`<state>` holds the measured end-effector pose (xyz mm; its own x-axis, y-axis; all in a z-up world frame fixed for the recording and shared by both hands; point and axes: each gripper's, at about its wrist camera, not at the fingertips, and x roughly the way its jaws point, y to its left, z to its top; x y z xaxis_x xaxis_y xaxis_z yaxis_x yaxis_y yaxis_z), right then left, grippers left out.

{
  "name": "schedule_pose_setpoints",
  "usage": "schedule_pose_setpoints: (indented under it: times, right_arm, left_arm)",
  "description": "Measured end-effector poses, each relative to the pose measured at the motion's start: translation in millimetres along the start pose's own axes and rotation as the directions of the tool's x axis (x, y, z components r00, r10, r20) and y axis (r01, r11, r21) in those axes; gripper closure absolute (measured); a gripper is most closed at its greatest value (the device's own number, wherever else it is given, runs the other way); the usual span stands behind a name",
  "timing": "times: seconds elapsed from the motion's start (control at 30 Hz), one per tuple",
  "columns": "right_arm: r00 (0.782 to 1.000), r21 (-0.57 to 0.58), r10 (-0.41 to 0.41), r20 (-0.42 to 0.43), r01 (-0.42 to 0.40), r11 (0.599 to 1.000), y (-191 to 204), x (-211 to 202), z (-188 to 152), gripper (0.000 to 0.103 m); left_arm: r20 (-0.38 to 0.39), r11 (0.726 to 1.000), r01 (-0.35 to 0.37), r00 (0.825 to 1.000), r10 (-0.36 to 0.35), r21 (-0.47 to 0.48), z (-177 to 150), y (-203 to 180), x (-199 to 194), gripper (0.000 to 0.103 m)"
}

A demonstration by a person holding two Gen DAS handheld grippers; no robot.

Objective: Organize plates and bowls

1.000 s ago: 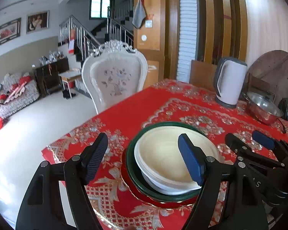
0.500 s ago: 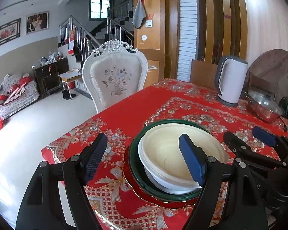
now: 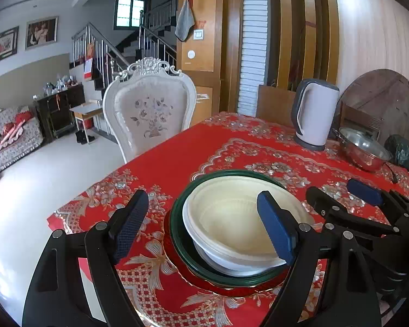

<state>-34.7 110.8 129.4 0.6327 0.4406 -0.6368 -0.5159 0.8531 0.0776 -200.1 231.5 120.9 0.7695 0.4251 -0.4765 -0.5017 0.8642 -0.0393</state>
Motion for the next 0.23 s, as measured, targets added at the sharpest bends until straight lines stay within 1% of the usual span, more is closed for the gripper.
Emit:
schedule_pose_setpoints:
  times: [0.23]
  right_arm:
    - [1.000,0.006,0.004,-0.003,-0.004,1.000,-2.2,0.4,0.1,0.030]
  left_arm:
    - [0.034,0.999,-0.023,0.999,0.022,0.023,-2.1,-4.9,-4.8,0.020]
